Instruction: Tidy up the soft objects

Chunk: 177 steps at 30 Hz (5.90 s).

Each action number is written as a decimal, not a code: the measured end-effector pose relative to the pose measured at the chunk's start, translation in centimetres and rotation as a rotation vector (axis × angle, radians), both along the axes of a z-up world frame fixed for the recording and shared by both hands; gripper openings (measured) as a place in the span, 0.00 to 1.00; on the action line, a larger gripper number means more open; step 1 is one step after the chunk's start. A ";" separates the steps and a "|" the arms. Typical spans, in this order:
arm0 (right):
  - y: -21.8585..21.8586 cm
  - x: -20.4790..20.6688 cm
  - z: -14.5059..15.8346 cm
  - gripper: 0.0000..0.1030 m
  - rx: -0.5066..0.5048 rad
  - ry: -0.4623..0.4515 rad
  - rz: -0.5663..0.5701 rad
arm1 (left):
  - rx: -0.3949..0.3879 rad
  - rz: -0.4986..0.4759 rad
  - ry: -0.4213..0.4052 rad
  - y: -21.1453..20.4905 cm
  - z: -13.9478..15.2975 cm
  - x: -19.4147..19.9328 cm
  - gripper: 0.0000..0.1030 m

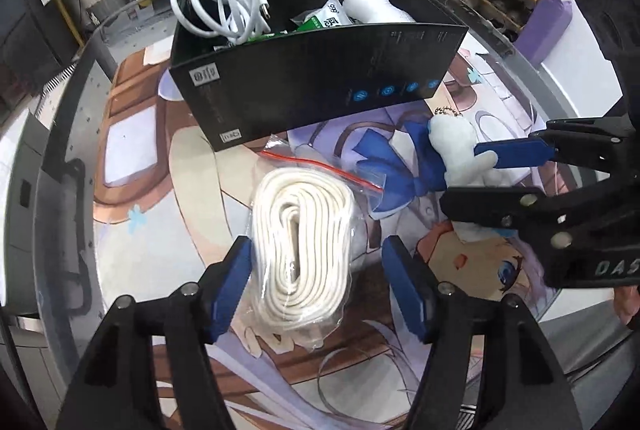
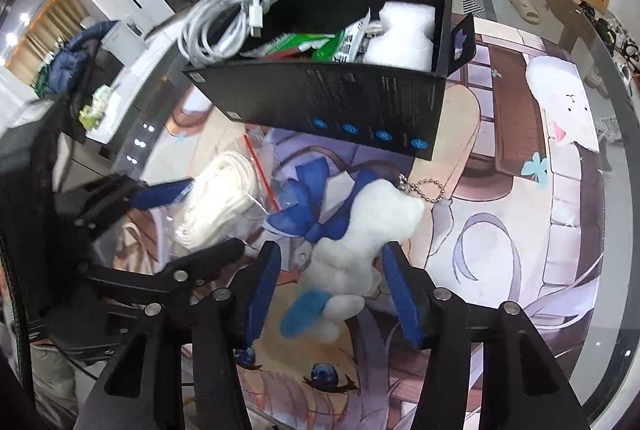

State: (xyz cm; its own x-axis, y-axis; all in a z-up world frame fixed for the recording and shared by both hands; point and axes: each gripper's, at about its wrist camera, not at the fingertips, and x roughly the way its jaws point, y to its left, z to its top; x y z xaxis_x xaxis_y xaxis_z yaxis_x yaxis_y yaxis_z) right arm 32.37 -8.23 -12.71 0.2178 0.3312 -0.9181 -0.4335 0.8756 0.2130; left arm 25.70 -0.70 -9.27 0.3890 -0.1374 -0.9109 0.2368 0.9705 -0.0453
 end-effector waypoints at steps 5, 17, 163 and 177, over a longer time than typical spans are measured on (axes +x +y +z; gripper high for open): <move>0.5 -0.4 -0.2 0.53 -0.101 -0.028 0.046 | 0.013 0.004 -0.011 -1.2 0.6 0.2 0.65; -0.2 -1.1 0.1 0.45 -0.149 -0.054 0.059 | 0.095 0.003 -0.045 -1.0 -0.3 1.3 0.72; -1.5 -3.2 12.6 0.82 0.070 -0.502 -0.121 | -0.017 0.134 -0.492 0.6 10.1 0.5 0.89; -3.9 -14.6 13.3 0.97 0.200 -0.594 -0.211 | -0.074 0.177 -0.627 1.3 10.8 -9.2 0.99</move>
State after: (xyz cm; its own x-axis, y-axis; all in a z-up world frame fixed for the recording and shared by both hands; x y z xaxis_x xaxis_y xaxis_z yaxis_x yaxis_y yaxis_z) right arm 17.81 -12.09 0.55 0.7469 0.3780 -0.5470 -0.3510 0.9229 0.1584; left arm 16.45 0.63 1.52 0.8659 -0.0757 -0.4945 0.0766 0.9969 -0.0185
